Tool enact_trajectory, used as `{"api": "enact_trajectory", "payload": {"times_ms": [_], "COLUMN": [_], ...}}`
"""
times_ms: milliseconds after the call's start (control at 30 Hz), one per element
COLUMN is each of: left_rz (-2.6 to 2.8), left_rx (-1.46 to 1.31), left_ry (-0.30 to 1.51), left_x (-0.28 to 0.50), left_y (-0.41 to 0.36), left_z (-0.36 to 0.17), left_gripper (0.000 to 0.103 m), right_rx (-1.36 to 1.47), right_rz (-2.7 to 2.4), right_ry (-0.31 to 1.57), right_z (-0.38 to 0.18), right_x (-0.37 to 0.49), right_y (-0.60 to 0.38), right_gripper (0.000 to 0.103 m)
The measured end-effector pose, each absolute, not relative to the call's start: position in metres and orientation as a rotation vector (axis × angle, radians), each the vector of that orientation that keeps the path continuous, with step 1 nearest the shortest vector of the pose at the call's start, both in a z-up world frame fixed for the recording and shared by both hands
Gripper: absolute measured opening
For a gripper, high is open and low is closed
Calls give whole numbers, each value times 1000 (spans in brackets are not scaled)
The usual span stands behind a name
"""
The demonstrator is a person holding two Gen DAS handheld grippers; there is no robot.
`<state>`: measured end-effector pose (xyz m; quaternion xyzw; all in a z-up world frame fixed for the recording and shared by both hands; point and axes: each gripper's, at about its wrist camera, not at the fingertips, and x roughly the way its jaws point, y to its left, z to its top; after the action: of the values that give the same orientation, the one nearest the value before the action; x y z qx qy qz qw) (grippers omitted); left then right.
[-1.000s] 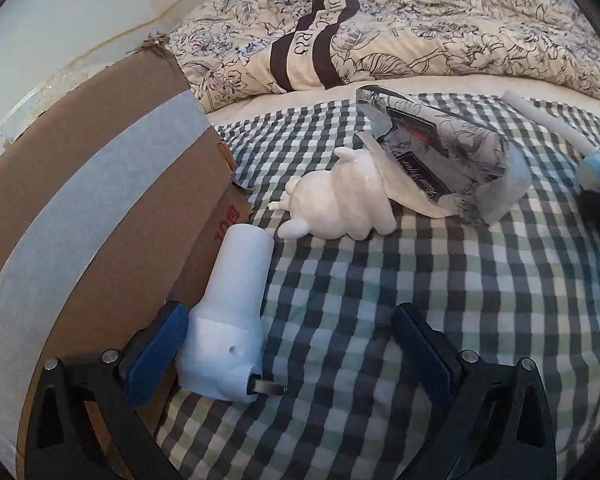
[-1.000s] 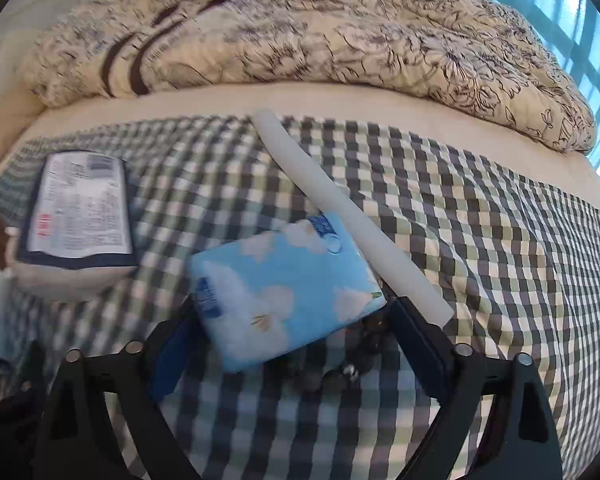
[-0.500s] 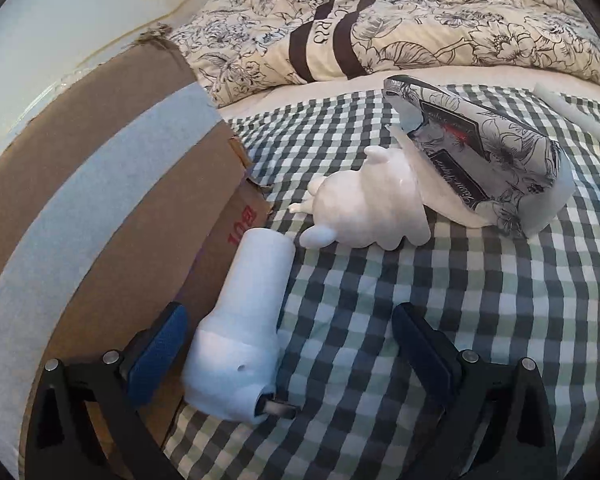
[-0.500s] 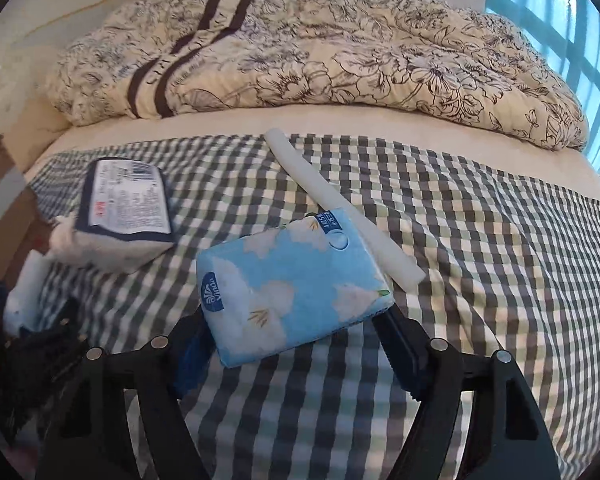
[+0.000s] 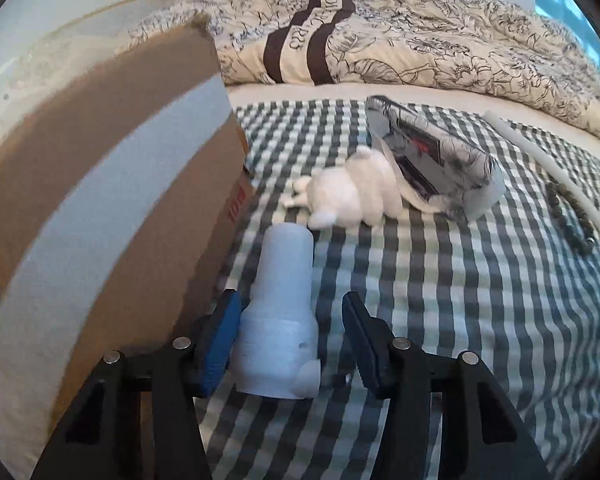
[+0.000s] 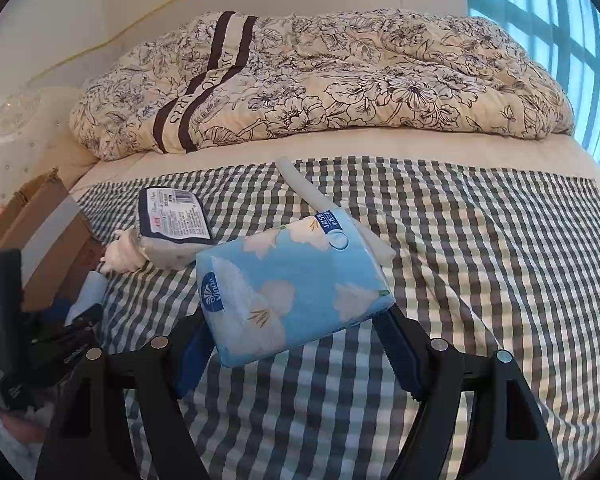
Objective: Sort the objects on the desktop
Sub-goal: 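Grasp the blue floral tissue pack with the right tool while the left tool grasps the white hair dryer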
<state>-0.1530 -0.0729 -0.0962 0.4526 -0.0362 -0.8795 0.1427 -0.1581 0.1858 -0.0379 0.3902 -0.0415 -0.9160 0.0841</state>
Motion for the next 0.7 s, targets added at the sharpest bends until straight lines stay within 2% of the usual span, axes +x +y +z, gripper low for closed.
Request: {"api": "enact_trajectory", "payload": {"times_ms": [100, 200, 267, 300, 700], "left_rz": [-2499, -2500, -2518, -2529, -2813], "left_rx": [1376, 1329, 1332, 1338, 1211], "left_ry": [-150, -176, -127, -115, 22], "left_x": [-161, -169, -169, -168, -92], "left_y": [-70, -67, -69, -69, -38], "left_z": [-114, -114, -109, -107, -33], "left_gripper": [57, 58, 43, 43, 44], "right_rx": [1171, 1173, 1173, 1171, 1121], "right_rz": [-2727, -2721, -2721, -2724, -2711], "right_ry": [-131, -138, -131, -127, -185], "right_z": [-38, -38, -37, -36, -13], "right_x": [-149, -140, -134, -132, -94], "right_y": [190, 193, 194, 195, 201], "right_gripper": [75, 75, 75, 75, 75]}}
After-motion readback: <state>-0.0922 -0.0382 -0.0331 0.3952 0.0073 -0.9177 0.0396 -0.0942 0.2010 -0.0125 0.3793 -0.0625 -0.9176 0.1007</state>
